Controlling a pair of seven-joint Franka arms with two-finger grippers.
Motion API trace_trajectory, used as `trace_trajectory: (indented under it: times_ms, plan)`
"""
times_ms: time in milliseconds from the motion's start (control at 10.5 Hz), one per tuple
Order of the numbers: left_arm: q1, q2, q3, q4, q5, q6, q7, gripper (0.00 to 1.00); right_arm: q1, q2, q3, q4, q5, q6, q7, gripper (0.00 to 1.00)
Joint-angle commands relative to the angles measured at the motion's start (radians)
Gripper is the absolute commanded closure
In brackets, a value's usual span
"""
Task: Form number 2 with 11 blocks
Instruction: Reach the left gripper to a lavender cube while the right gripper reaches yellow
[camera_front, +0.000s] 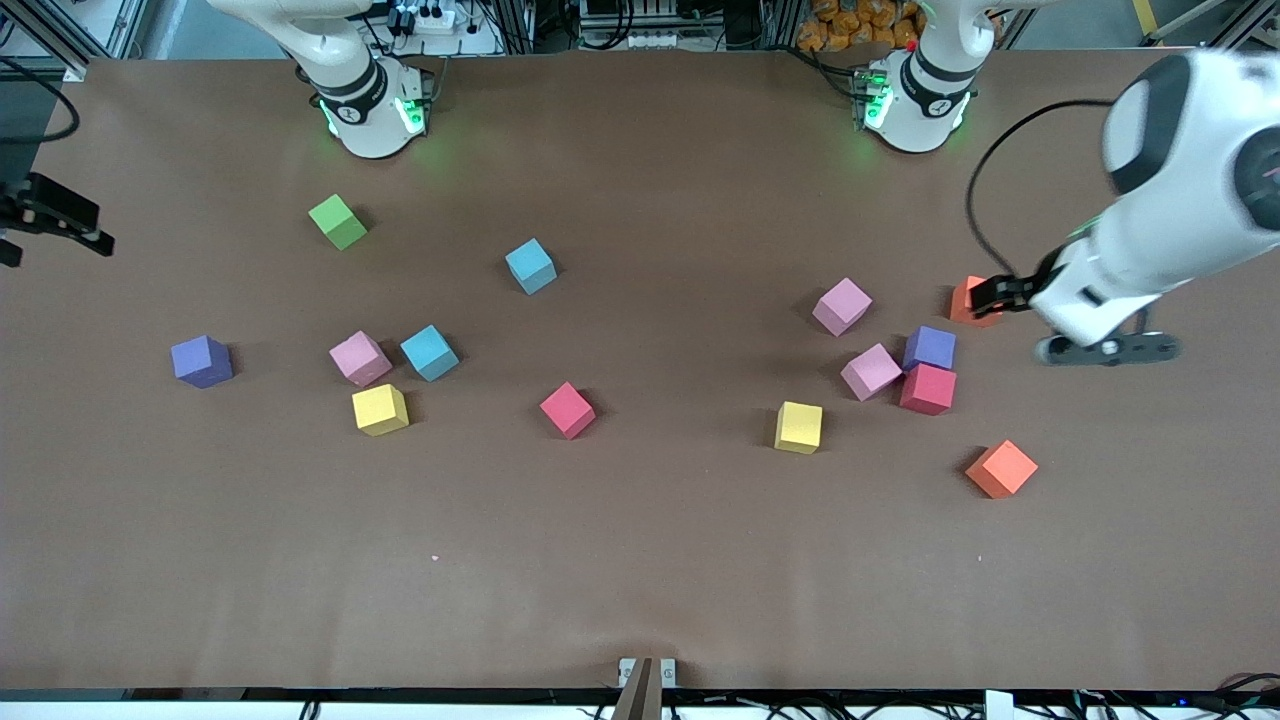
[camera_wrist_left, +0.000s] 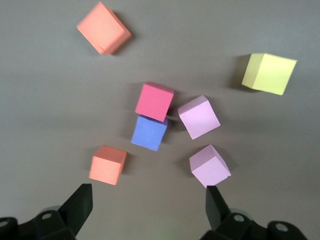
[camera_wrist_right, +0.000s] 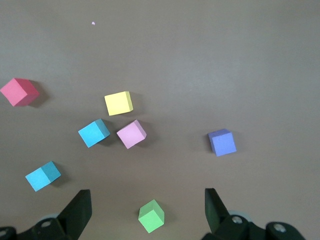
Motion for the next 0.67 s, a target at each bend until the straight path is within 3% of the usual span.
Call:
trace_trajectory:
  times_ms: [0,287,574]
  plan:
    - [0.000,-0.033,-0.064,-0.179,-0.019,0.147,-0.188,0.00,0.030,0.052,0.002,-0.004,-0.004,0.017,0.010,0.00]
    - [-0.001,-0.010,-0.166,-0.352,-0.020,0.366,-0.473,0.00,0.046,0.132,0.003,-0.004,0.005,0.038,0.010,0.00]
    - [-0.008,0.040,-0.180,-0.409,-0.020,0.441,-0.602,0.00,0.088,0.221,0.003,-0.004,0.005,0.112,0.010,0.00]
